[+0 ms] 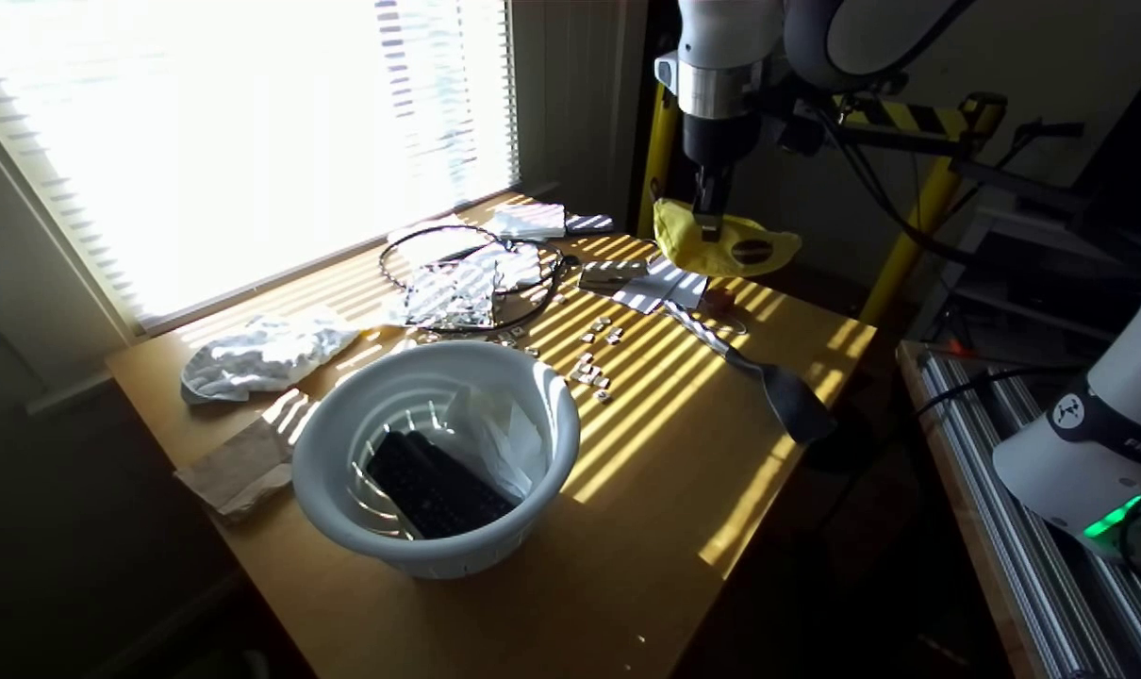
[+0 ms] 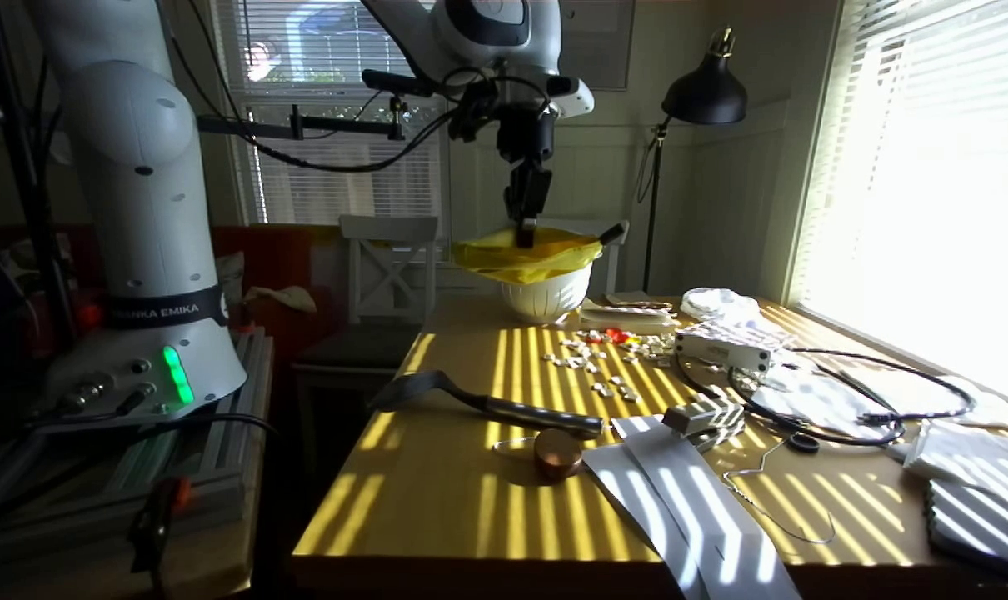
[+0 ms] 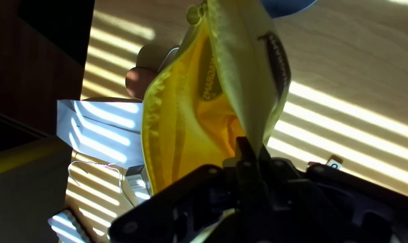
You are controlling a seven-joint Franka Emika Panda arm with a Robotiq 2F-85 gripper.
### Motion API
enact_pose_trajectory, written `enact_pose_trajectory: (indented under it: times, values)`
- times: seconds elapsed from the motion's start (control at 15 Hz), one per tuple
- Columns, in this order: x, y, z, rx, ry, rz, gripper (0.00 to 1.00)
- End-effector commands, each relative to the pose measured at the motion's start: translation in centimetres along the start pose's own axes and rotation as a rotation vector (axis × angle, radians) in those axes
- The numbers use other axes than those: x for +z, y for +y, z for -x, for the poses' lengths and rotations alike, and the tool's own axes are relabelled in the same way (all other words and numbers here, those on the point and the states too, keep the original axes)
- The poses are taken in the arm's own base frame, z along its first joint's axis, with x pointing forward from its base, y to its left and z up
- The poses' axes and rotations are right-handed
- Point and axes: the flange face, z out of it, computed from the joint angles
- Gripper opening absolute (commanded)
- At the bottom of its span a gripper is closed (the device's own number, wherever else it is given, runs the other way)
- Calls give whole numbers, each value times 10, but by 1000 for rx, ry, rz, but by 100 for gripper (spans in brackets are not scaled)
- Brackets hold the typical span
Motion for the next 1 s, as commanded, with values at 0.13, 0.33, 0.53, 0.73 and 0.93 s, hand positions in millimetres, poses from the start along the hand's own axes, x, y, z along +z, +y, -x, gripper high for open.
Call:
enact_pose_trajectory:
  times: [0.13,0.33,0.53,0.73,0.93]
  values:
    - [2,-3,-2,-110,5,44,1]
    - [8,-33,-25,-252,-36,70,1]
    - [21,-75,-51,-374,-12,113,1]
    - [38,-91,-76,-401,10,155,1]
    - [47,-65,-88,-546,108,166,1]
